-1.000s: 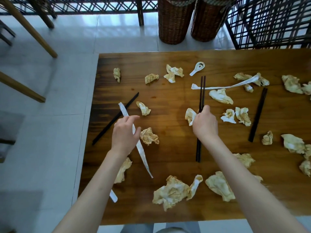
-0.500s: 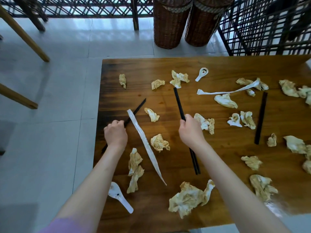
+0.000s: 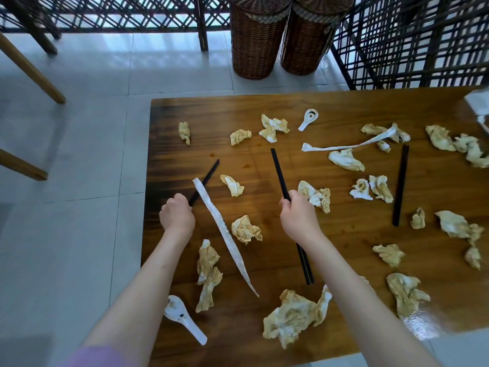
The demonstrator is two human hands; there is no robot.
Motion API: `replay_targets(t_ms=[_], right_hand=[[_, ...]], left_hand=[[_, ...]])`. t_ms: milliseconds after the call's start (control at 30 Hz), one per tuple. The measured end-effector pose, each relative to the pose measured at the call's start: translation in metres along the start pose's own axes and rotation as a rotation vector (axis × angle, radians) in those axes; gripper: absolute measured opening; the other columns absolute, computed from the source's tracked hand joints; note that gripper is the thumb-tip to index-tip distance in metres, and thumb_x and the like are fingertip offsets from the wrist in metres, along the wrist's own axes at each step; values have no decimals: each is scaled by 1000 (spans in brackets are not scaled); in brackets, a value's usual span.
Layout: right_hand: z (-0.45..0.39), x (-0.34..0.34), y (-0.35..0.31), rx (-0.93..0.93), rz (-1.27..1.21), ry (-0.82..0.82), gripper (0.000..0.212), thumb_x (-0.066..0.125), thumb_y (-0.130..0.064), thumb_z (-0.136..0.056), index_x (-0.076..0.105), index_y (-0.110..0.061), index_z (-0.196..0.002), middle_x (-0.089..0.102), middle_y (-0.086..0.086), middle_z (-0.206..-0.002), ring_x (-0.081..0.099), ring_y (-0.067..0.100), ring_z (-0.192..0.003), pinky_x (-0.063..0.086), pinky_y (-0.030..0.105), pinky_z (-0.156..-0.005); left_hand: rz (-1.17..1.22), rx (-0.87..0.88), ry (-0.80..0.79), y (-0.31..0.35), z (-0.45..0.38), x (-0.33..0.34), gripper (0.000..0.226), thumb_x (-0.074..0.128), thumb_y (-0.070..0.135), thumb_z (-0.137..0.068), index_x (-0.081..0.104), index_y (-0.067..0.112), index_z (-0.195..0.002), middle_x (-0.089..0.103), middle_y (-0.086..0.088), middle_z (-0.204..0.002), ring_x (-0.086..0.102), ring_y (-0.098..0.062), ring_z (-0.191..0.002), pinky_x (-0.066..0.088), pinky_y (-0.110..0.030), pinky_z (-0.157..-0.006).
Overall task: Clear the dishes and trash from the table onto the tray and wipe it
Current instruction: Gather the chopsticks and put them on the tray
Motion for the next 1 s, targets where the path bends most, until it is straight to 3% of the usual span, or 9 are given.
replay_targets(t_ms=[167,433,700,867,1000], right_hand=[[7,-6,10,19,-13,11,26,35,-20,-99,51,-8,-116,56,-1,-89,60,20,-78,51,36,-68],[13,-21,29,52,-57,35,30,34,-22,-100,51,-10,-121,63,9,-99,56,20,-79,49,34,-68],[25,-29,48,73,-98,55,34,36,-22,-99,48,-7,-127,60,13,-116,49,18,-84,43,33,-70],[37,-37,57,84,-126,76,25,38,-22,-99,54,-12,-116,62,6,-101,60,19,-85,54,37,-74],[44,-53,70,92,-133,116,19,38,-21,-99,55,-16,-105,59,-2,-89,59,14,-75,49,28,-61]], left_hand=[[-11,-59,-28,-2,-1,3,20,61,19,-89,62,5,-104,63,-12,-91,63,-25,-84,54,-33,-68],[78,-74,58,-19,5,-7,19,58,18,-92,62,1,-100,60,-11,-83,59,-25,-75,48,-33,-61],[232,-27,149,-25,23,-30,26,57,14,-92,60,-1,-113,64,-18,-102,61,-33,-95,50,-39,-75],[298,-3,173,-24,38,-41,26,56,14,-93,60,-1,-114,64,-18,-104,61,-34,-96,51,-42,-79],[348,-16,186,-24,48,-49,27,55,14,-93,59,-1,-115,63,-19,-107,60,-36,-98,50,-45,-82]])
Point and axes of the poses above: each hand's wrist, its own z-axis away from the middle knuckle, its own x-axis out of the palm, y = z × x, the point moved 10 cm from there along -z, towards the middle knuckle
